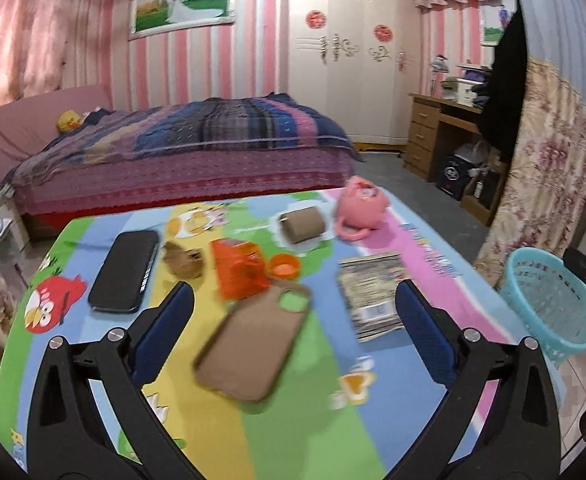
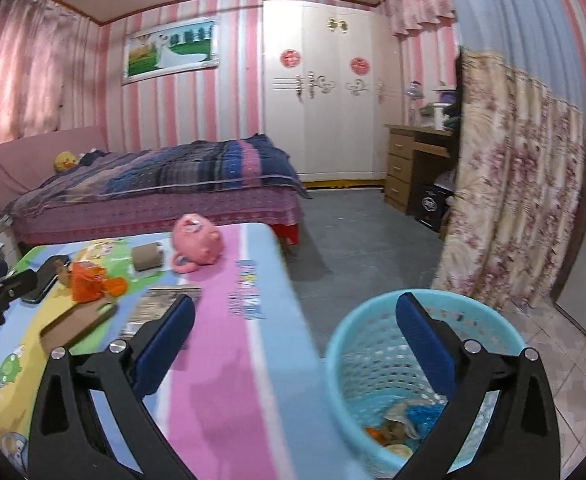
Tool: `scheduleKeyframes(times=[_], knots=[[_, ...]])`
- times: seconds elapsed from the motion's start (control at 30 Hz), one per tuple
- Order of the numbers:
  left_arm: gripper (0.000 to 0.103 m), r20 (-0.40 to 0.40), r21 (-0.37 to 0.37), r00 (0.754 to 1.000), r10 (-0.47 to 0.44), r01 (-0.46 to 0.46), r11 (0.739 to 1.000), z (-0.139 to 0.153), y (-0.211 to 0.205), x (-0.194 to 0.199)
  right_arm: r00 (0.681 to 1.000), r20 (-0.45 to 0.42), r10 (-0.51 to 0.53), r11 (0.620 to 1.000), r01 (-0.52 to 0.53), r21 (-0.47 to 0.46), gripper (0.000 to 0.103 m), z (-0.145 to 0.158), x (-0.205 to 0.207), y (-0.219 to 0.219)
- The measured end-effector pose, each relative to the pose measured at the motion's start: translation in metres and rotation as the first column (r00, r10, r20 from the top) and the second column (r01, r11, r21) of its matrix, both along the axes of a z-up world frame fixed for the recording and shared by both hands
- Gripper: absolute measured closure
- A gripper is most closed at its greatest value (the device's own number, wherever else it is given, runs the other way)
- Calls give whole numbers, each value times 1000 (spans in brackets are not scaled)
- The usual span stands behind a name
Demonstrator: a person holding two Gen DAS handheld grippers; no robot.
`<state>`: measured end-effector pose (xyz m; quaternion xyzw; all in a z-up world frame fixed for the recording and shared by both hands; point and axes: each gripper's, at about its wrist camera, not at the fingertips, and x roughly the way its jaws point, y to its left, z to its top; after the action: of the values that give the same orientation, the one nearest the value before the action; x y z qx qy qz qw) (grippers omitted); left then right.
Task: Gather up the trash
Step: 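Move both open tools back over the table toward the snack packet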
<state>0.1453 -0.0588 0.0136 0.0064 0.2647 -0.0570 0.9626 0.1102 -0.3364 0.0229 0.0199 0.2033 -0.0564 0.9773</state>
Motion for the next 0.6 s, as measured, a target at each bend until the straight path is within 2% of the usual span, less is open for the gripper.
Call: scheduleKeyframes(times=[0.2,0.33,0.47,0.6], knots=[[6,3,34,999,48,-48,998,-5,34,13,998,-19,61,998,-62,-16,5,0,18,36],[6,-11,-2,997,74,-74,997,-5,57,19,996,-42,76,997,-76,-5,5,-6,33,49],[6,-13,12,994,109,-109,994,-6,70,29,993,-65,94,995,-95,-15,5,-9,51,64],[6,-14,-17,993,118,-118,993,-3,80,35,990,-78,116,993,-116,2,5,-10,67,73]])
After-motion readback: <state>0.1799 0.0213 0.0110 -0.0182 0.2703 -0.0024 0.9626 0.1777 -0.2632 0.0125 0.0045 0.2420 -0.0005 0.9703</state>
